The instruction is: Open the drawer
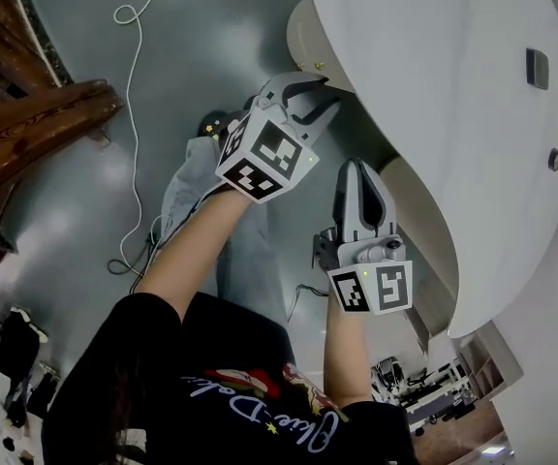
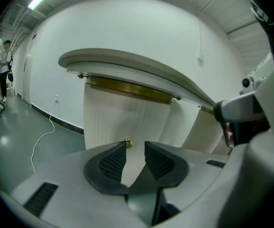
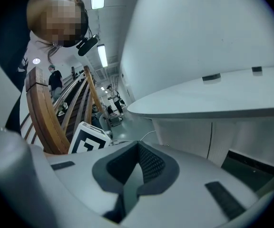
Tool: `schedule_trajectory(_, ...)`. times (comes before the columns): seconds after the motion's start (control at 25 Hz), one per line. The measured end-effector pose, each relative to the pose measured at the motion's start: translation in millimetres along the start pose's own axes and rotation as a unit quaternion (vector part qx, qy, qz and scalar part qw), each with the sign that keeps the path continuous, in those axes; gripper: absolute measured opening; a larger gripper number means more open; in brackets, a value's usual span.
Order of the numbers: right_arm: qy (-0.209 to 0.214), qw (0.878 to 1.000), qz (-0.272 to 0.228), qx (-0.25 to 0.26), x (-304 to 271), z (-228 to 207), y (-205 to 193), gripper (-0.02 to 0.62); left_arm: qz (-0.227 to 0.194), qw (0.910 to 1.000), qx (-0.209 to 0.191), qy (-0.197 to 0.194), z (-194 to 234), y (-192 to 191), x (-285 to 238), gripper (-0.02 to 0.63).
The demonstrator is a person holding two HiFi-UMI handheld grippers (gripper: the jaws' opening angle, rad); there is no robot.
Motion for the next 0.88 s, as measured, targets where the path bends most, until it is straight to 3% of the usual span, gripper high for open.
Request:
schedule_trajectory(0.52,-0.020,1.000,-0.006,-0.023,-0.8,-9.3,2.9,0.000,0.023,0.9997,-0.004,0.005,10.4,-5.5,-46.2,0.138)
schedule_trajectory(0.88,-0.028,0.999,-0.002,-0.023,2.0,-11.5,3.9,0.000,0.031,0.9993,0.023,-0.005,10.8,-12.5,-65.8,0.153)
Point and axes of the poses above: the fingertips, and each gripper's own axes: x backward along the fingers, z to its left, y out of its top, the point moved 6 cm from there along x, backward along the fingers, and after that the axes turned 7 degrees about y, right-handed, at the moved point
